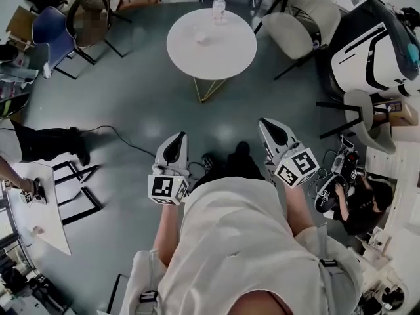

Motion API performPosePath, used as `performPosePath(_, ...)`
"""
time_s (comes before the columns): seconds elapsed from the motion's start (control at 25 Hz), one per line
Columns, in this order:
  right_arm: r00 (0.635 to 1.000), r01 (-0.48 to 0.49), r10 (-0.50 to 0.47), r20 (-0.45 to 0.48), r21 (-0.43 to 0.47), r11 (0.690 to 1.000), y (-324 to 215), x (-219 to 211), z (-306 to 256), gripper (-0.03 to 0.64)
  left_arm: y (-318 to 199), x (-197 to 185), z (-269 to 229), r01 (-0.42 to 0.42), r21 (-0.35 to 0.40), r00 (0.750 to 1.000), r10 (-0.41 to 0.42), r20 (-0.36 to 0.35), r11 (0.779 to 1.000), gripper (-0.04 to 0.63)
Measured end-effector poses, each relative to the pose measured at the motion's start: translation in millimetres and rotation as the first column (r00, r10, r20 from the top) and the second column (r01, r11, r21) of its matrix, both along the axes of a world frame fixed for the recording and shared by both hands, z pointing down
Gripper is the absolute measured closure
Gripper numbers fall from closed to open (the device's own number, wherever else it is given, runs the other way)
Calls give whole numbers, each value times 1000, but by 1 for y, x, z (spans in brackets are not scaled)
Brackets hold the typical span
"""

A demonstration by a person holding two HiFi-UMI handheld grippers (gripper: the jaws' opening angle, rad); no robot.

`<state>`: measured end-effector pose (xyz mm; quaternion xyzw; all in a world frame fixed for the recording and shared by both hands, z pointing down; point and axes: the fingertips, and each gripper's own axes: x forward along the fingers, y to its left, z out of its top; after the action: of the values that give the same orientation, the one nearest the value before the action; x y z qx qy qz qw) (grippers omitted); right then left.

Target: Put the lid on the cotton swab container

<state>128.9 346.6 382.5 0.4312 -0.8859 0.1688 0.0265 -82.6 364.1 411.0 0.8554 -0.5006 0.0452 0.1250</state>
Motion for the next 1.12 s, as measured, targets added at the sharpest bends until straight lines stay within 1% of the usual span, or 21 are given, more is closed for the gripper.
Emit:
performPosePath(0.28,1000,-10,10,-3,-34,999,5,-3,7,611,8,-9,10,13,-26,1000,-13,5,1000,584)
performPosePath(0.44,1000,21,-21,-12,-34,999,-3,-8,13,611,5,-12,17,24,-40,1000,-24,0,999,584)
performPosePath(0.56,999,46,-47,-13,-38,998,-18,-11,15,611,-5,-13,16,40,-40,999,-39,11,998,584)
performPosePath(0.8,997,80,-80,-6,-20,997,-66,-8,6,611,-45,-7,8,67,-36,998,-66,18,997,584)
performPosePath(0.96,996,91,-91,1,-18,996,-105,4,2,611,-81,8,-1,72,-26,997,-71,24,997,584)
performPosePath(1.12,994,107,-107,8,-1,994,-148,23,-3,611,-120,30,-11,80,-20,997,-80,13,997,584)
